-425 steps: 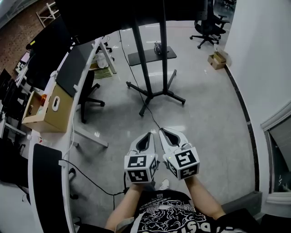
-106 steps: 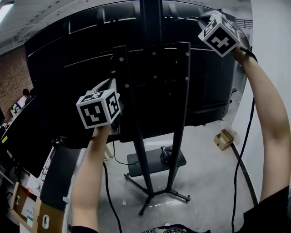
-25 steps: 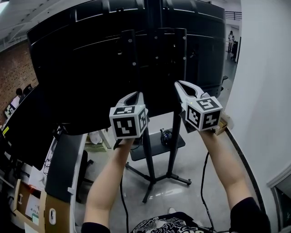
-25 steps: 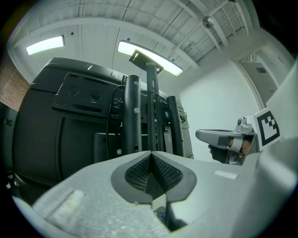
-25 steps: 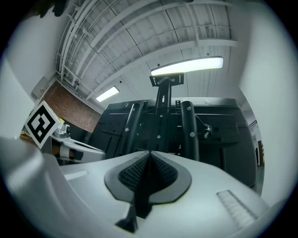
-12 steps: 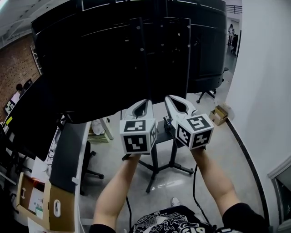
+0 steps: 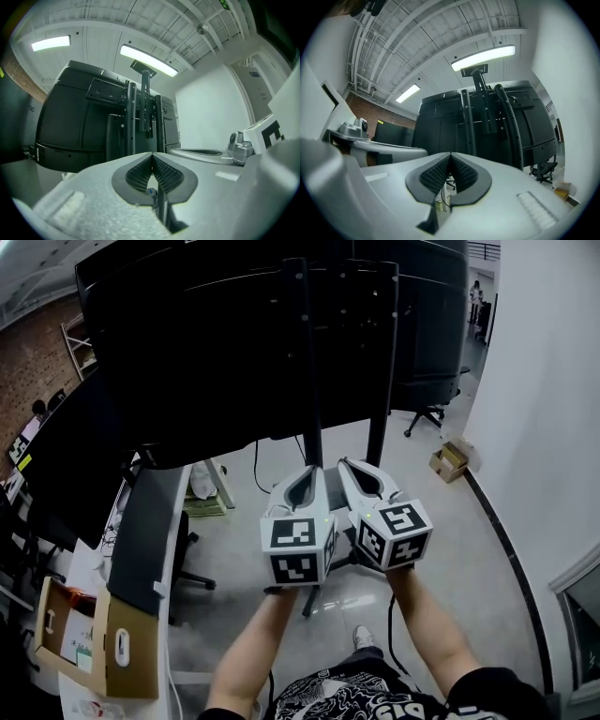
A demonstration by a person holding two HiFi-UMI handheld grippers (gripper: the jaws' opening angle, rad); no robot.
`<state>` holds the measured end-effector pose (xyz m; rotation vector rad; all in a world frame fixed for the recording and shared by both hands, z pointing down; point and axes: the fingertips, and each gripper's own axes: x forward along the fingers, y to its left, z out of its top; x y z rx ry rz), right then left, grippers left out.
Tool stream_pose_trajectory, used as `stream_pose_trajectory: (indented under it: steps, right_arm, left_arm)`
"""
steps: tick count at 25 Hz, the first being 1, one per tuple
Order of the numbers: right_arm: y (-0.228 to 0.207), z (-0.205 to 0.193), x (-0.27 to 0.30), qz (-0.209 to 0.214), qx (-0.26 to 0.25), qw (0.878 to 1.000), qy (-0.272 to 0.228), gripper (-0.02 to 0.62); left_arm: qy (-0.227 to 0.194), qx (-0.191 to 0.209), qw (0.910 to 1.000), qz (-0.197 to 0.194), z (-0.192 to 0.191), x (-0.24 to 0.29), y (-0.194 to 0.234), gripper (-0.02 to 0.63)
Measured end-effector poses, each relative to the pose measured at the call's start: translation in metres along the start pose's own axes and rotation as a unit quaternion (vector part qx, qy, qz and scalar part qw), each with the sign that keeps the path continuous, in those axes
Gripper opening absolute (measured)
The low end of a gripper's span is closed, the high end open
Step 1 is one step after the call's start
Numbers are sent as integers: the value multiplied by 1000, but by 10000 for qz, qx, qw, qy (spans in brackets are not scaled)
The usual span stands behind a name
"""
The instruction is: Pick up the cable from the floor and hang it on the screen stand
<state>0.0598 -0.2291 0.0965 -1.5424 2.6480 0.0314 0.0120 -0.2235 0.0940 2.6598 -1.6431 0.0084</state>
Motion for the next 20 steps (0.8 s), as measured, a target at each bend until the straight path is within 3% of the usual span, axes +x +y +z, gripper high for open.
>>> stream_pose_trajectory:
  steps: [9,20]
  right_arm:
    - [22,-27,-38,-172,-119,9995,239,3]
    - [30,-33,-73,-282,-162,9989,325,3]
  left_arm:
    - [313,-163,9994,-44,-40,-39,-14,-2]
    - [314,-170,9993,-114,-50,-60,-36,-2]
